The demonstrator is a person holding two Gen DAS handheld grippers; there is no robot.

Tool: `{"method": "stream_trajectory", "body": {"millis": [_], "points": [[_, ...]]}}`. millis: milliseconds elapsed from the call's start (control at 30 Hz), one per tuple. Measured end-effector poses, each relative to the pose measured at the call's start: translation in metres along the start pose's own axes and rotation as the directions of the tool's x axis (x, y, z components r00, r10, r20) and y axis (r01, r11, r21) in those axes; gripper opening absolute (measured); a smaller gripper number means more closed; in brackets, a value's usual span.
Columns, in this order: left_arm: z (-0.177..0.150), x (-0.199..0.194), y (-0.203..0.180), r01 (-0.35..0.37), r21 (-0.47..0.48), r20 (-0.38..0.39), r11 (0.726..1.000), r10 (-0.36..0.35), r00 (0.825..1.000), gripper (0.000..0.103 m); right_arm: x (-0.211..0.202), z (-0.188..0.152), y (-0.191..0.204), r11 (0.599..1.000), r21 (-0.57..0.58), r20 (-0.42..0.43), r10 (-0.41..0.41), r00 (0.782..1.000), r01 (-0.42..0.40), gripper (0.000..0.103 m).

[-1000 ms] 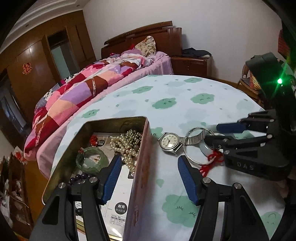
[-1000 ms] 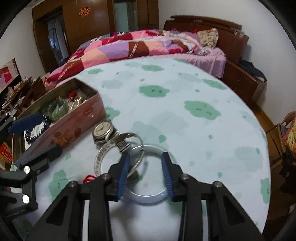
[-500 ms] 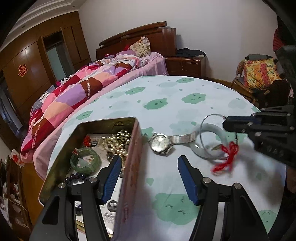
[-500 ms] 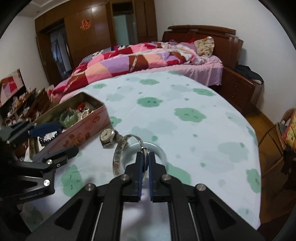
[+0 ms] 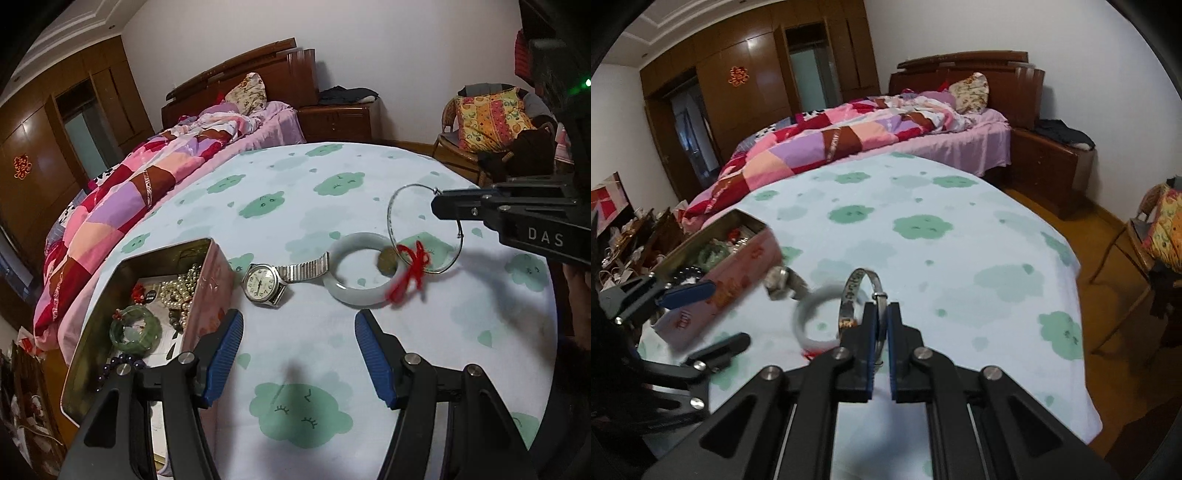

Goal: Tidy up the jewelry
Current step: 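Grasp the thin silver hoop with the right tool while the left tool grasps the red-corded charm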

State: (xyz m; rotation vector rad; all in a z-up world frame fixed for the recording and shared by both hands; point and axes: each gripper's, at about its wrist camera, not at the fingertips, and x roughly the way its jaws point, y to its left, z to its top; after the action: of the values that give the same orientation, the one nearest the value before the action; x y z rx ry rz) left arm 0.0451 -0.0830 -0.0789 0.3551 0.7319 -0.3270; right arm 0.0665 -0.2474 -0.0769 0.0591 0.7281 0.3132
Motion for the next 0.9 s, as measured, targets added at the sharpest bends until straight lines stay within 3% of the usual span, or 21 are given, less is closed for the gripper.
{"method": "stream_trajectory", "body": {"millis": [333,633,900], "points": [[0.017,0.005,-0.029,0.079,0.086,0.028,0.993,-0.081,0.996,0.063,-0.003,-0.004,-0.011,0.999,0.038,0.007,0.027,1.0,-0.027,0.006],[0.034,0.026,-0.037,0.076,0.099,0.008,0.992,-0.077,0.997,0.063,-0.014,-0.001,-0.029,0.996,0.08,0.047,0.036,0.998,-0.04,0.006],[0.045,0.034,-0.039,0.101,0.093,0.008,0.991,-0.102,0.995,0.063,-0.002,0.005,-0.044,0.993,0.116,0.055,-0.009,0.998,0.003,0.006]]}}
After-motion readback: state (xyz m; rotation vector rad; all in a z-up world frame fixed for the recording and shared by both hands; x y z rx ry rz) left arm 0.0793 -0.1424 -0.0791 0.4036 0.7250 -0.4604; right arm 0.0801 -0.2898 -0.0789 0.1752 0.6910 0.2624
